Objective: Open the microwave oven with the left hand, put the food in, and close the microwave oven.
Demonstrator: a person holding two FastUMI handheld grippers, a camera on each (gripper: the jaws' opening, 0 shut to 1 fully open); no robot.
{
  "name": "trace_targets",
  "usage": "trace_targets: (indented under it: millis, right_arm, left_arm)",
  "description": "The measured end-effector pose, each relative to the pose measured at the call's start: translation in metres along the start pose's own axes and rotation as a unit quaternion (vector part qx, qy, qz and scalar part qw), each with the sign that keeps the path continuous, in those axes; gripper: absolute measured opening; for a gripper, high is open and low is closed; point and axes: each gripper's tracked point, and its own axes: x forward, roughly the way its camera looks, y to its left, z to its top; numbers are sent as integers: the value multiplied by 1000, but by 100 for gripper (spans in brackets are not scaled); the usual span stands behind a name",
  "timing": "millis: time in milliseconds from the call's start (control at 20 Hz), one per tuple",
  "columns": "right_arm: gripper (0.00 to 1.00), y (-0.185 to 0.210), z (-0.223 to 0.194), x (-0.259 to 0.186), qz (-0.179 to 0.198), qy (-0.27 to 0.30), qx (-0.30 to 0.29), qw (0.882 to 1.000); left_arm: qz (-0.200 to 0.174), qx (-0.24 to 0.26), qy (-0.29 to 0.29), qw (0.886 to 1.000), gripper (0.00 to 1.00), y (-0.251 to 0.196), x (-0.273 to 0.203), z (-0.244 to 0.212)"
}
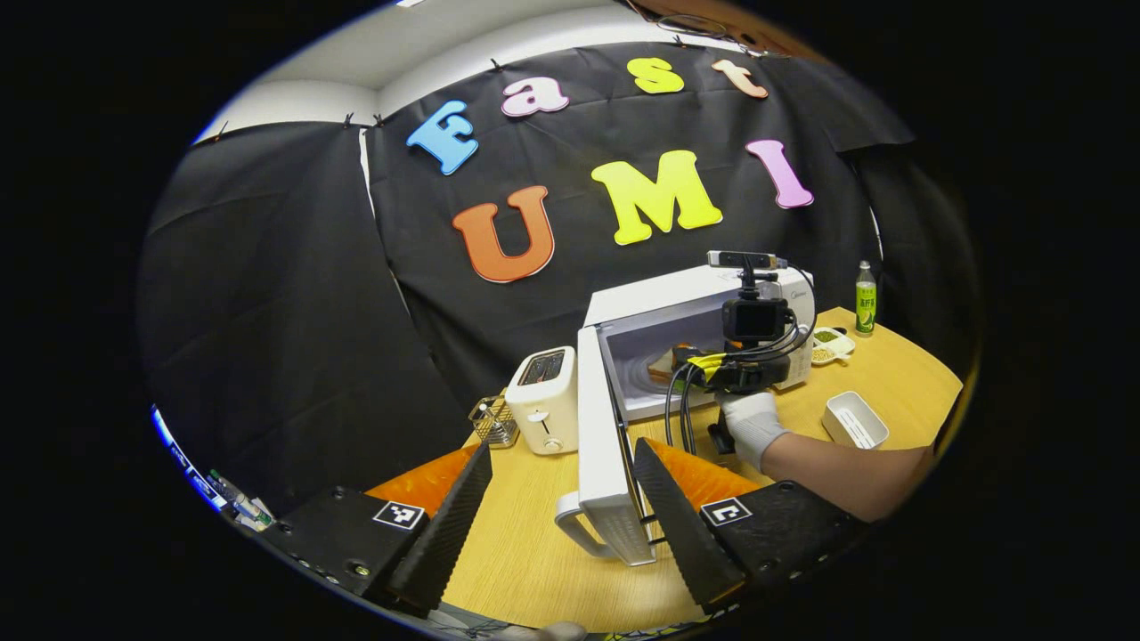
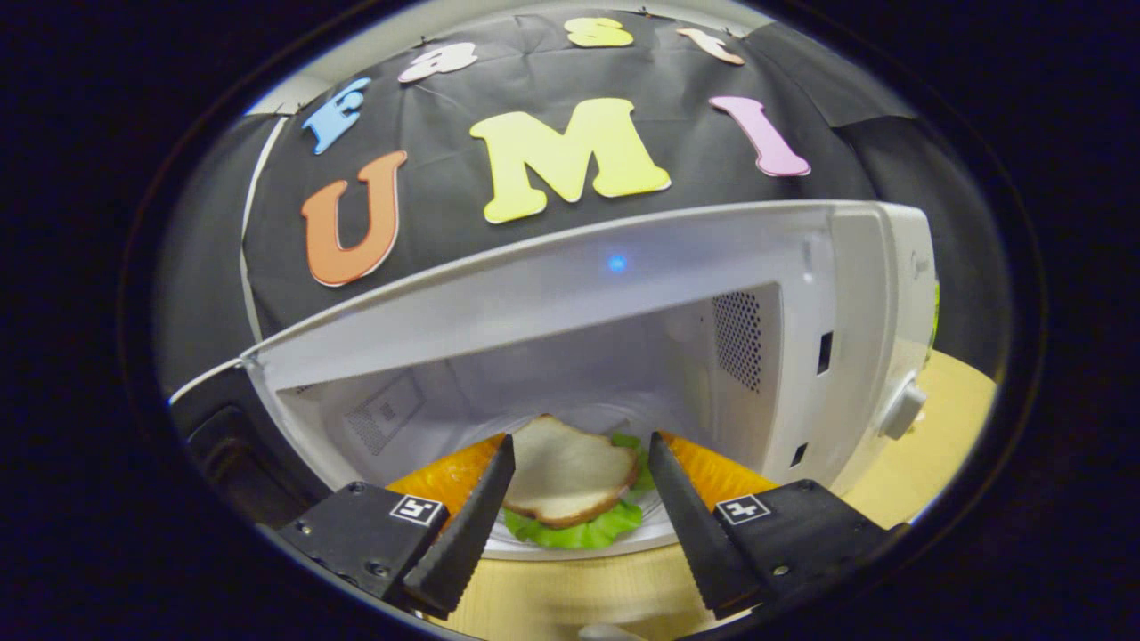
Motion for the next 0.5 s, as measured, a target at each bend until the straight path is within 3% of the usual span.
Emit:
trace_targets:
  millis: [350, 400, 450, 500]
  right_arm:
    - [96, -9, 59, -75, 62, -1, -32, 998]
    - [89, -19, 67, -86, 61, -1, -42, 997]
    - [96, -29, 76, -99, 62, 1, -51, 997]
    - [97, -35, 83, -112, 72, 4, -58, 996]
  left_arm:
    - [-5, -20, -7, 1000, 97, 3, -15, 14]
    - [-8, -24, -10, 1000, 97, 3, -16, 17]
    - [-12, -26, -11, 1000, 96, 3, -17, 17]
    - [-13, -29, -15, 999, 96, 2, -17, 21]
